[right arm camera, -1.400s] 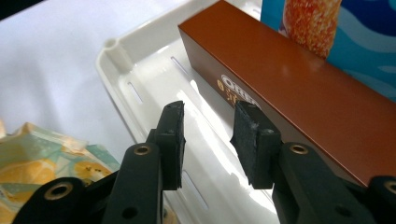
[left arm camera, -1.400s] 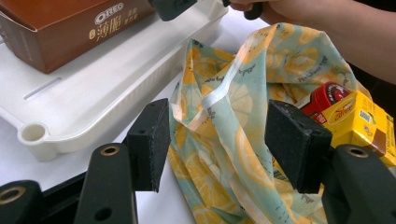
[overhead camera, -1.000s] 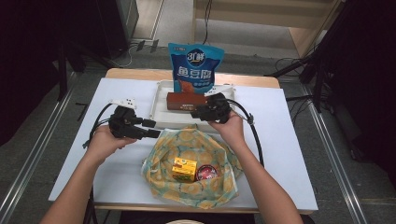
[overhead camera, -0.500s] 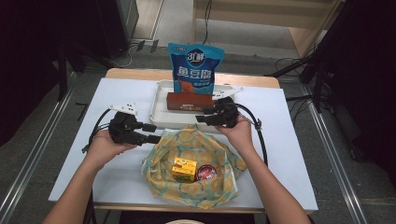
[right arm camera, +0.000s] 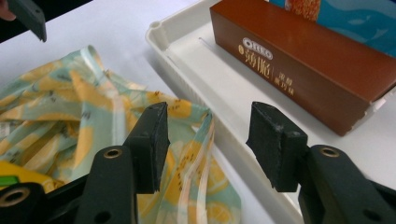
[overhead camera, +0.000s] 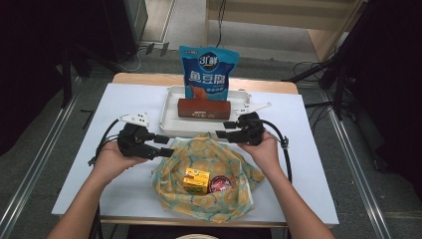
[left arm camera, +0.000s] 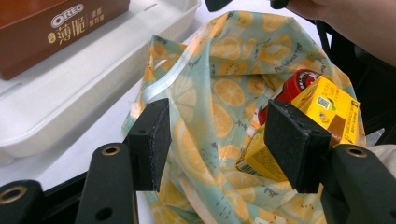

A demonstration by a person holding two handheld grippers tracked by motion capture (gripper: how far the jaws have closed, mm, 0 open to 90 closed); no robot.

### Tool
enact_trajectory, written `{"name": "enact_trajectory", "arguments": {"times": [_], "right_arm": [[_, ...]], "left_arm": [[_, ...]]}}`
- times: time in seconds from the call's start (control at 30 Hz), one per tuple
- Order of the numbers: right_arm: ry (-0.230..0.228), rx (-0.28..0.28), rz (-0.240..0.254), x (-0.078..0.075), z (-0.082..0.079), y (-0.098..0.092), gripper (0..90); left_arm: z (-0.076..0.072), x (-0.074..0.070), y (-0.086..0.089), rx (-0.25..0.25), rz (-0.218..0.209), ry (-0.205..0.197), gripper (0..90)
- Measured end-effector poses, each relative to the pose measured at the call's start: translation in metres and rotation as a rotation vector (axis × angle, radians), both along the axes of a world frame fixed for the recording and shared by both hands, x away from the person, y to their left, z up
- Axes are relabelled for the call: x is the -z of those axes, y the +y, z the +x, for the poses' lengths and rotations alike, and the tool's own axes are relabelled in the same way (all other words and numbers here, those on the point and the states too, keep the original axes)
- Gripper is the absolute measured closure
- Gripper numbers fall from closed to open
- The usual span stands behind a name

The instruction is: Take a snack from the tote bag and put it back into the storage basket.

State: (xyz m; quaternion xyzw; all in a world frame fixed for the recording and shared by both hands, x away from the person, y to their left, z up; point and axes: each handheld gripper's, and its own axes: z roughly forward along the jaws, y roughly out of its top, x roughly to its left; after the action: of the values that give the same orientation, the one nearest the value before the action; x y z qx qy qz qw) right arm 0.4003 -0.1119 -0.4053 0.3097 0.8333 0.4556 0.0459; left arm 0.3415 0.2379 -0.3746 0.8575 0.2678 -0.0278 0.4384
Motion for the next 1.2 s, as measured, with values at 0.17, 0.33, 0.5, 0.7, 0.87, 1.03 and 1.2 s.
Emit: {"name": "enact_trajectory", "arguments": {"times": [0.17,0.33,0.5,0.7,0.87,1.03,1.2], "right_arm": [[-0.017,0.008,-0.008,0.003,-0.012,-0.005,48.6],[-0.017,0.015,-0.012,0.002,-0.020,-0.009,48.5],[-0.021,0.022,-0.016,0.004,-0.026,-0.015,48.2],[-0.003,0.036,-0.036,0.011,-0.030,-0.022,47.8],[0.001,0.045,-0.029,0.012,-0.030,-0.023,46.8],[-0.003,0.047,-0.031,0.012,-0.030,-0.023,46.6],[-0.004,0.045,-0.034,0.013,-0.028,-0.023,46.7]], "left_arm": [[-0.002,-0.001,-0.005,0.030,-0.001,-0.011,42.2],[-0.006,-0.002,-0.010,0.047,0.012,-0.023,42.6],[-0.010,-0.002,-0.013,0.060,0.021,-0.028,42.6],[-0.012,-0.002,-0.015,0.066,0.014,-0.031,42.9],[-0.014,-0.003,-0.018,0.074,0.009,-0.036,43.1],[-0.017,-0.005,-0.023,0.091,0.008,-0.042,43.1],[-0.022,-0.005,-0.029,0.119,0.005,-0.044,43.1]]}}
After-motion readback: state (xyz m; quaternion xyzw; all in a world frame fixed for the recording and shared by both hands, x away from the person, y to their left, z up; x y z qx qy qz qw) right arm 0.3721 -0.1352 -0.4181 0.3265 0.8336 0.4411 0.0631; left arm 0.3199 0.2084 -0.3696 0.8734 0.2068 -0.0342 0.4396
